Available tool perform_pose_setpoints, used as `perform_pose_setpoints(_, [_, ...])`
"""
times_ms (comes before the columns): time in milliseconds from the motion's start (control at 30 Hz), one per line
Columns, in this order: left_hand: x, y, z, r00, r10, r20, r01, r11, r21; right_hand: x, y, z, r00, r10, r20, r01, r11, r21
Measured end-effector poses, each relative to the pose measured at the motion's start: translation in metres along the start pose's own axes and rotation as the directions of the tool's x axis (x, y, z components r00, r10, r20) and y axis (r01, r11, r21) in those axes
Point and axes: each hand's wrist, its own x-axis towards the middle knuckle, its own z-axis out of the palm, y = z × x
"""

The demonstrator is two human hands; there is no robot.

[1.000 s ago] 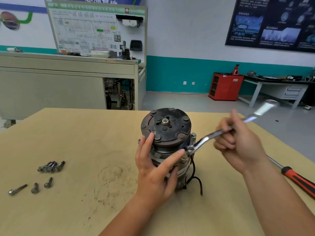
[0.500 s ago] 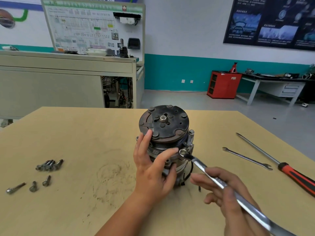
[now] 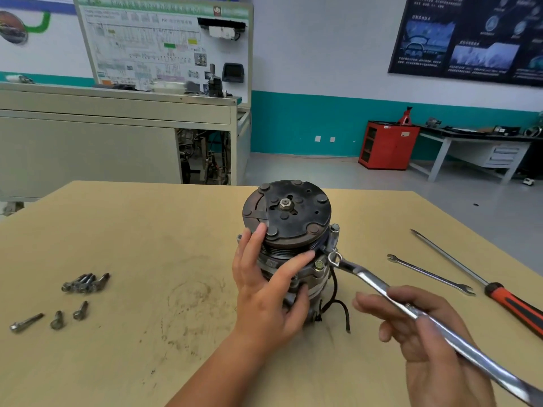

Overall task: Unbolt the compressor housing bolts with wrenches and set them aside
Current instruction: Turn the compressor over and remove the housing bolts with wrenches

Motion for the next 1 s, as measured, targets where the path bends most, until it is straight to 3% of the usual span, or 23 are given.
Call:
perform_pose_setpoints(167, [0.000, 0.000, -0.001, 1.000, 0.006, 0.007, -0.006, 1.000, 0.014, -0.004, 0.002, 0.008, 0.994, -0.035, 0.102, 0.054, 0.980, -0.193])
perform_pose_setpoints(267, [0.000, 0.000, -0.002, 1.000, 0.018, 0.013, -0.018, 1.000, 0.023, 0.003, -0.002, 0.010, 0.995, -0.037, 0.097, 0.049, 0.991, -0.125])
perform_pose_setpoints(400, [0.000, 0.001, -0.001, 1.000, 0.028, 0.001, -0.028, 1.000, 0.011, 0.042, 0.000, 0.002, 0.989, 0.106, 0.108, -0.108, 0.994, 0.012])
perform_pose_setpoints(467, [0.000, 0.001, 0.000, 0.999, 0.034, -0.012, -0.034, 0.999, -0.010, 0.075, 0.005, 0.008, 0.977, 0.190, 0.093, -0.186, 0.981, -0.054])
perform_pose_setpoints(600, [0.001, 0.000, 0.000, 0.999, 0.050, 0.001, -0.050, 0.999, 0.006, 0.120, 0.024, 0.024, 0.902, 0.303, 0.306, -0.248, 0.947, -0.206])
perform_pose_setpoints(667, [0.000, -0.001, -0.001, 0.998, 0.062, 0.014, -0.062, 0.998, 0.020, 0.128, 0.026, 0.030, 0.868, 0.333, 0.367, -0.296, 0.942, -0.155])
perform_pose_setpoints(800, [-0.001, -0.002, -0.001, 0.999, 0.047, 0.008, -0.047, 0.999, 0.010, 0.110, 0.007, 0.010, 0.881, 0.323, 0.345, -0.418, 0.873, 0.253])
perform_pose_setpoints(1000, [-0.001, -0.002, -0.002, 1.000, 0.016, 0.006, -0.016, 1.000, -0.018, 0.029, -0.005, -0.015, 0.971, 0.150, 0.185, -0.194, 0.950, 0.247])
